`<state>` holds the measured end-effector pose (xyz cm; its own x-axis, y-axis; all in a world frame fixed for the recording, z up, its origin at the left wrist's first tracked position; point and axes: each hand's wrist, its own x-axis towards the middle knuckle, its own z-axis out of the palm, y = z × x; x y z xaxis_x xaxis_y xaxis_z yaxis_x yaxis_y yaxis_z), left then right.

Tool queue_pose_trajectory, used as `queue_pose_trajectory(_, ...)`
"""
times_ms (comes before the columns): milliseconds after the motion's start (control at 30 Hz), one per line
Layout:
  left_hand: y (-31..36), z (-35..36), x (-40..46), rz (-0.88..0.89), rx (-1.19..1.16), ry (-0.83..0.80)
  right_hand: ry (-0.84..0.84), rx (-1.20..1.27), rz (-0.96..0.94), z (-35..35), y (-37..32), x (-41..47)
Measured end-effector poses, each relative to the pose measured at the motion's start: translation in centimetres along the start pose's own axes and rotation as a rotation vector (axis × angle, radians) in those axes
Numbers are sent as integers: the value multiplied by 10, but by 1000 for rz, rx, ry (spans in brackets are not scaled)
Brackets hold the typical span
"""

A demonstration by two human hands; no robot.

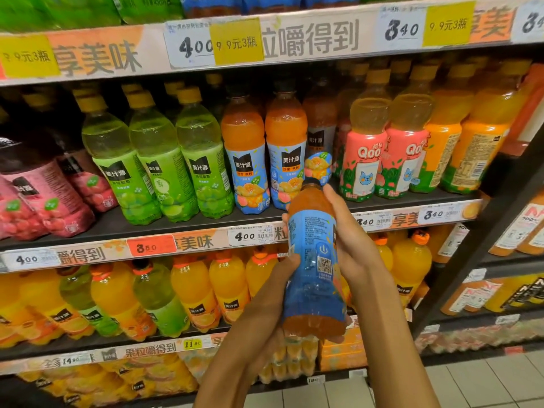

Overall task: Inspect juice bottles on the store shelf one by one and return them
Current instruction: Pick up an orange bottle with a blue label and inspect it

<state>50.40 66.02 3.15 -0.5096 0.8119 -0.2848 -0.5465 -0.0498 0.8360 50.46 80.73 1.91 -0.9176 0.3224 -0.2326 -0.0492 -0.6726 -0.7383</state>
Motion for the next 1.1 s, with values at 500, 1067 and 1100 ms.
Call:
queue_pose_trajectory(500,-17,-30,23,399,521,104,-2,-263,-584,17,-11,-23)
queue_pose_trajectory(1067,-20,-29,31,684,511,94,-418,-381,-746,12,-24,-48)
queue_pose_trajectory(1100,-20,-29,31,689,507,80,-419,-393,-750,12,-25,-49)
